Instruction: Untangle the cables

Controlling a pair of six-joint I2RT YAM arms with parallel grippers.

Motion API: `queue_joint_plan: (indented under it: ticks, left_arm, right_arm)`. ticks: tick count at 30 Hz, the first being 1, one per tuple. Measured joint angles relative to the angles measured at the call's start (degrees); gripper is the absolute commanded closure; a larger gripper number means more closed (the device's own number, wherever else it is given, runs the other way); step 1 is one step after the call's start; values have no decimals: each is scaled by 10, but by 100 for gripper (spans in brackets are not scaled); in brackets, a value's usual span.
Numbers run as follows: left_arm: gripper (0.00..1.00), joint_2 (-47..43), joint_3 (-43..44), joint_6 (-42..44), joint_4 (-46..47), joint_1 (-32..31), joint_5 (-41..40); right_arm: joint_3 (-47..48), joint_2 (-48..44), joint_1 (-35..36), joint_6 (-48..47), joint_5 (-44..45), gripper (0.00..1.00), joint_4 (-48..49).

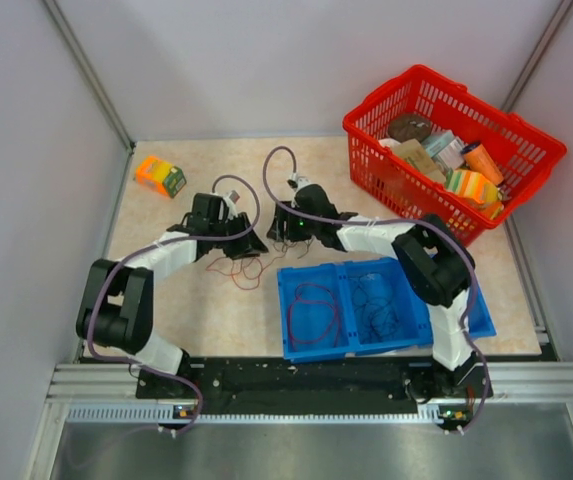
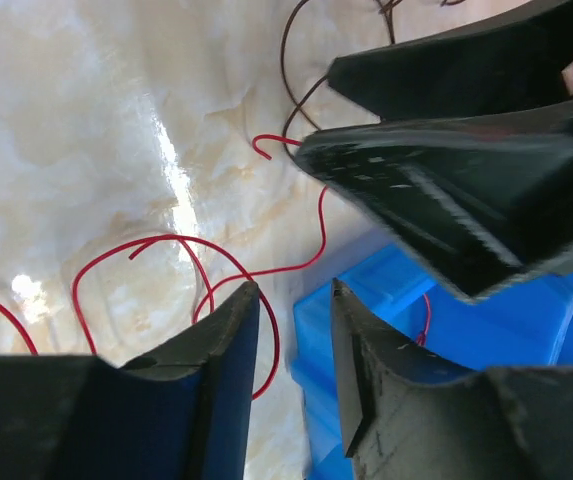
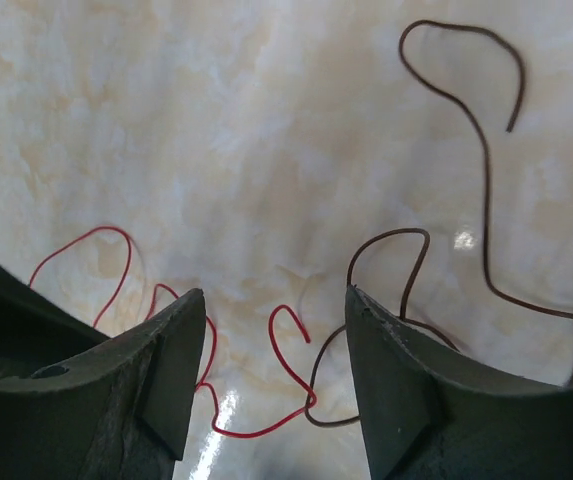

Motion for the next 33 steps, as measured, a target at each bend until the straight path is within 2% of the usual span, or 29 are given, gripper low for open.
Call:
queue_joint_plan:
  ticks: [5,10,22,30,33]
  left_arm:
    - [47,33,-12,-21,42,-3,26]
    - [48,42,-12,-18,58,-23,25]
    - [50,80,-1,20,52,-71,-50]
    - [44,94,16,35,53,-89,-67]
    - [49,99,19,44,56,-107,-70]
  right_arm:
    - [-20,-27,-26,17,-19,43,25]
    - [-22,-49,-34,22,-21,43,38]
    - [-33,-52,-38,32,-31,43,46]
    - [-20,-39,-40,32,-43,43,36]
    - [-17,-31,-40,30,-49,43,33]
